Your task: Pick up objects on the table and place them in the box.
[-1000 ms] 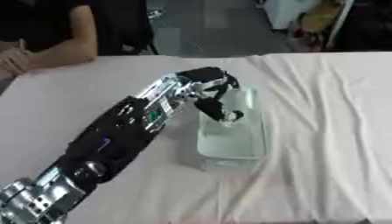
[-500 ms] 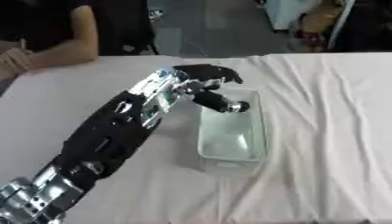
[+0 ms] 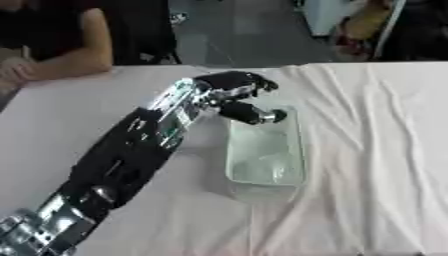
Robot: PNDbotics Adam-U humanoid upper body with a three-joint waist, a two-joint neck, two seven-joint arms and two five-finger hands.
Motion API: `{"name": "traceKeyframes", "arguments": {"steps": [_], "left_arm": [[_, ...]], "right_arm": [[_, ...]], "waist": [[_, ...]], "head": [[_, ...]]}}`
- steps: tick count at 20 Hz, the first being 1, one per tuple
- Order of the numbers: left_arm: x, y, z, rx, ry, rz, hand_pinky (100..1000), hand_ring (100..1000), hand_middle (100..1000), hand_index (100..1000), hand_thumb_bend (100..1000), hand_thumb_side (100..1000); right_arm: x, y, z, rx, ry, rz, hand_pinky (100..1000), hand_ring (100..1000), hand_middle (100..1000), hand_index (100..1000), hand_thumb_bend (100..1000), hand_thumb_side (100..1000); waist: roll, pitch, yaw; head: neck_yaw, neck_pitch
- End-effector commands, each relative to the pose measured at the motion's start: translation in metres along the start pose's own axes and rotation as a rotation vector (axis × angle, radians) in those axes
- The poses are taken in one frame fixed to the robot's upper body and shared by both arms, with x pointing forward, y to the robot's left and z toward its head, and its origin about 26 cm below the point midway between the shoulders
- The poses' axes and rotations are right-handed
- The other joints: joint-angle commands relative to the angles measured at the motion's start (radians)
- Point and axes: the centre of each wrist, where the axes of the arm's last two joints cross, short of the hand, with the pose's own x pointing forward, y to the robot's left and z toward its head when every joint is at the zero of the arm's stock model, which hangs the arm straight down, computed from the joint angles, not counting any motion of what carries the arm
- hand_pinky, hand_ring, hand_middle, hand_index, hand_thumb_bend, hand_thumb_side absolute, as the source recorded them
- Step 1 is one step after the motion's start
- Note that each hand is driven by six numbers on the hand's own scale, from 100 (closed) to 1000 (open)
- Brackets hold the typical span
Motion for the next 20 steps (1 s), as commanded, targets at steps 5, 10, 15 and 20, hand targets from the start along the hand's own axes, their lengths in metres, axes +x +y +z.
{"name": "traceKeyframes", "arguments": {"steps": [5,10,15,20], "left_arm": [[0.061,0.051,0.04,0.458,-0.518,0.691,641,574,645,973,935,712],[0.032,0.073,0.092,0.866,-0.617,0.753,794,883,925,998,1000,912],[-0.02,0.079,0.124,1.347,-0.553,0.819,808,901,932,987,986,1000],[-0.07,0.068,0.143,1.685,-0.399,0.947,806,899,932,983,825,1000]], "right_arm": [[0.004,-0.006,-0.008,-0.014,-0.032,0.015,707,841,916,948,100,473],[0.003,-0.008,-0.007,-0.019,-0.023,0.026,707,841,916,948,100,480],[0.003,-0.009,-0.005,-0.018,-0.016,0.032,708,841,915,948,100,489],[0.003,-0.009,-0.005,-0.016,-0.014,0.034,708,841,916,948,100,494]], "waist": [[-0.004,-0.007,0.006],[-0.007,-0.007,0.021],[-0.007,-0.014,0.035],[-0.006,-0.017,0.044]], "head": [[-0.013,-0.029],[-0.035,-0.039],[-0.039,-0.041],[-0.047,-0.042]]}}
